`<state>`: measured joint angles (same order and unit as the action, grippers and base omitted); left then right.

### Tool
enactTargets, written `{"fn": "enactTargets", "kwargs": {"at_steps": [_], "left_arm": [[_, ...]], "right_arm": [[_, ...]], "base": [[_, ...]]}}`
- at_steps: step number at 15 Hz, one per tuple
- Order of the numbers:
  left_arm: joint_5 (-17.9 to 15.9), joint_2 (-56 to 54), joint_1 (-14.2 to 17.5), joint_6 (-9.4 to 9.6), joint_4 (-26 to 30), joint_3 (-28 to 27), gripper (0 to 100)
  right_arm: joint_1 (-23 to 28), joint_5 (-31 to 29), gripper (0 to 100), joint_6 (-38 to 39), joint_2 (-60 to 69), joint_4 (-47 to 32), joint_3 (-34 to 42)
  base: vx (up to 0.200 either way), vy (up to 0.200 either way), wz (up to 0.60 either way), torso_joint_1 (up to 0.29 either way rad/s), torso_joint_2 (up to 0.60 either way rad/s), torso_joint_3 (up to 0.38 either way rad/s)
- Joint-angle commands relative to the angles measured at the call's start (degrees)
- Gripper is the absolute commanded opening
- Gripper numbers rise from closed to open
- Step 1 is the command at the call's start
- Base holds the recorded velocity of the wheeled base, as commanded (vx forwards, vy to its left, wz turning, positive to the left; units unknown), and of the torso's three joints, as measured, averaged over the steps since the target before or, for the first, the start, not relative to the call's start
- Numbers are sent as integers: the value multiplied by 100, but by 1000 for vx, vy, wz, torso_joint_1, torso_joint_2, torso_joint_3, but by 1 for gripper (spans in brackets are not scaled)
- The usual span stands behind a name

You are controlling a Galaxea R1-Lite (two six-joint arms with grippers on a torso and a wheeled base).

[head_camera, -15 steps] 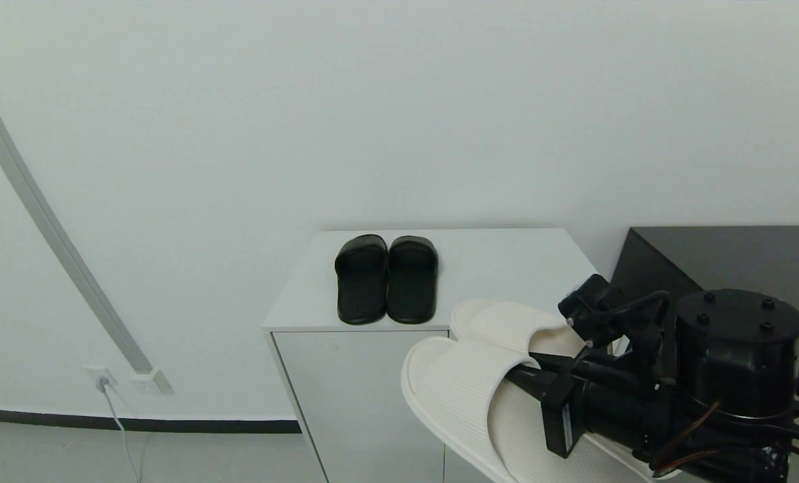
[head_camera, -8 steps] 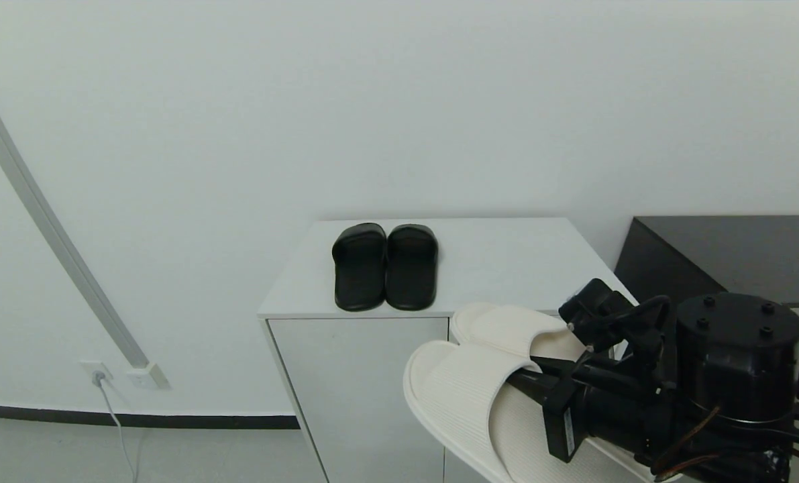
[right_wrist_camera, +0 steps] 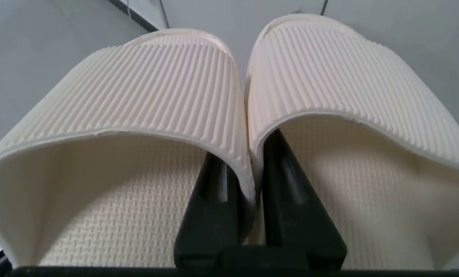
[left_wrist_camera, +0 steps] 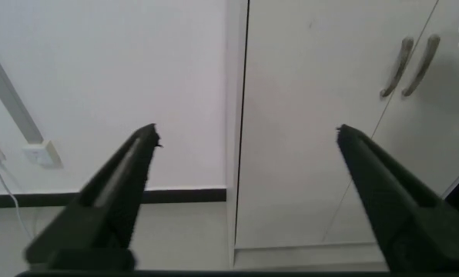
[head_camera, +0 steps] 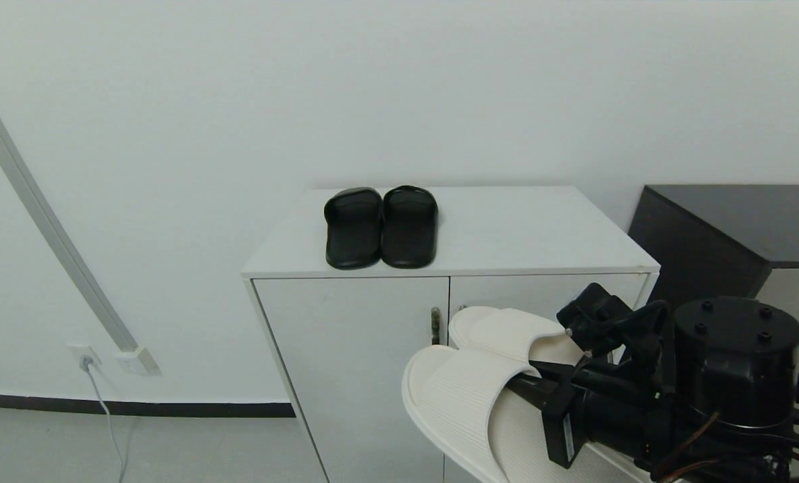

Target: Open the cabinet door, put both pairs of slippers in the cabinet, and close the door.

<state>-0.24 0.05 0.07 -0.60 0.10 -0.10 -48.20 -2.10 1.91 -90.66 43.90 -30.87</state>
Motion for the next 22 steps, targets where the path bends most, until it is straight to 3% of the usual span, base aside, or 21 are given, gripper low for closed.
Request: {"fn": "enactTargets", "kwargs": {"at_steps": [1, 12, 19, 22], "left_arm": [[-2, 4, 1, -2, -1, 1, 100], [-2, 4, 1, 7, -1, 1, 100], [-2, 4, 1, 25, -1, 1, 100], [-11, 4, 1, 33, 8, 1, 100]], "right_arm": [[-5, -1, 0, 2, -13, 5, 2], [-31, 8, 0, -7, -31, 5, 46], [-49, 8, 0, 2, -83, 13, 81], [-49, 8, 0, -7, -74, 22, 116]], "base": [[0, 0, 0, -203, 515, 320], [0, 0, 0, -157, 483, 323], [0, 0, 0, -69, 448, 376], [0, 0, 0, 2, 90, 84]]}}
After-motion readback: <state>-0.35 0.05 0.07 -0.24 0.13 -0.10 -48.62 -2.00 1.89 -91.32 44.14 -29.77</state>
